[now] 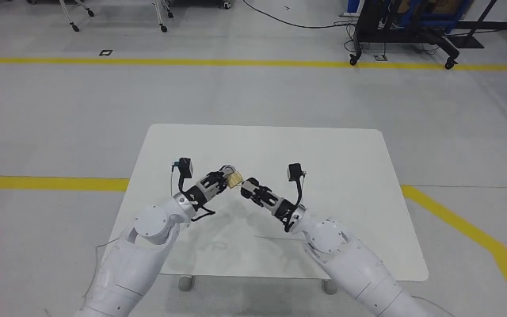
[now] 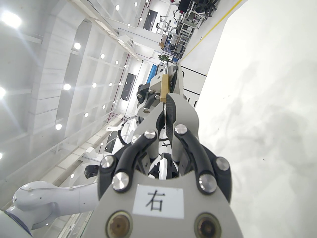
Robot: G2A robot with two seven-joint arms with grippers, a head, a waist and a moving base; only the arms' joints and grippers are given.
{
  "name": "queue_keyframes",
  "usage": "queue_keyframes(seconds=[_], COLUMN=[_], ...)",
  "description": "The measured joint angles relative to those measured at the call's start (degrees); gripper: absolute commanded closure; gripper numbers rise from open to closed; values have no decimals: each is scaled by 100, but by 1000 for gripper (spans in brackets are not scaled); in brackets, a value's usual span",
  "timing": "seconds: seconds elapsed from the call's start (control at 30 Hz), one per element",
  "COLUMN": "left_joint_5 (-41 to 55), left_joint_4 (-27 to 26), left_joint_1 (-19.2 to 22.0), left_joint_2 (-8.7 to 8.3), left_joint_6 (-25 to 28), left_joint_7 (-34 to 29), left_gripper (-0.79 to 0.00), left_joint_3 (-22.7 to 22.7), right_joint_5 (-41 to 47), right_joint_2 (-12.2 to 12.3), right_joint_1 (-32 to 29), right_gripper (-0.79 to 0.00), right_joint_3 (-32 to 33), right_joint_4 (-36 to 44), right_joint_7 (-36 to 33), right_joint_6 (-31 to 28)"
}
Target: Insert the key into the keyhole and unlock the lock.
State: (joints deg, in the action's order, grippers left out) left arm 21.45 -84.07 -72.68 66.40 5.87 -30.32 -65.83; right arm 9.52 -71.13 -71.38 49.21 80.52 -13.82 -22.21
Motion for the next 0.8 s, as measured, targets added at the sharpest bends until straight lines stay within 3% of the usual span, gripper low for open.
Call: queue_keyframes(seconds=[0.3, 0.43, 0.6, 0.8], left_joint_5=[346, 699, 857, 756], left_joint_4=[39, 85, 110, 122], left_joint_1=[-51, -72, -90, -67], left_joint_2=[42, 62, 75, 86], left_joint_6=[-12, -46, 23, -2], left_joint_7=[163, 148, 19, -67], left_gripper=[0, 0, 0, 0], left_joint_3=[-87, -168, -216, -189], right_joint_5=[-811, -1813, -2672, -3043], right_joint_2=[-104, -189, -329, -474], right_joint_1=[-102, -208, -235, -101], right_gripper=[0, 0, 0, 0], right_joint_3=[-124, -191, -349, -520], right_joint_4=[-3, -63, -224, -431], right_joint_7=[701, 1828, 2944, 3278], right_joint_6=[-324, -698, -762, -590])
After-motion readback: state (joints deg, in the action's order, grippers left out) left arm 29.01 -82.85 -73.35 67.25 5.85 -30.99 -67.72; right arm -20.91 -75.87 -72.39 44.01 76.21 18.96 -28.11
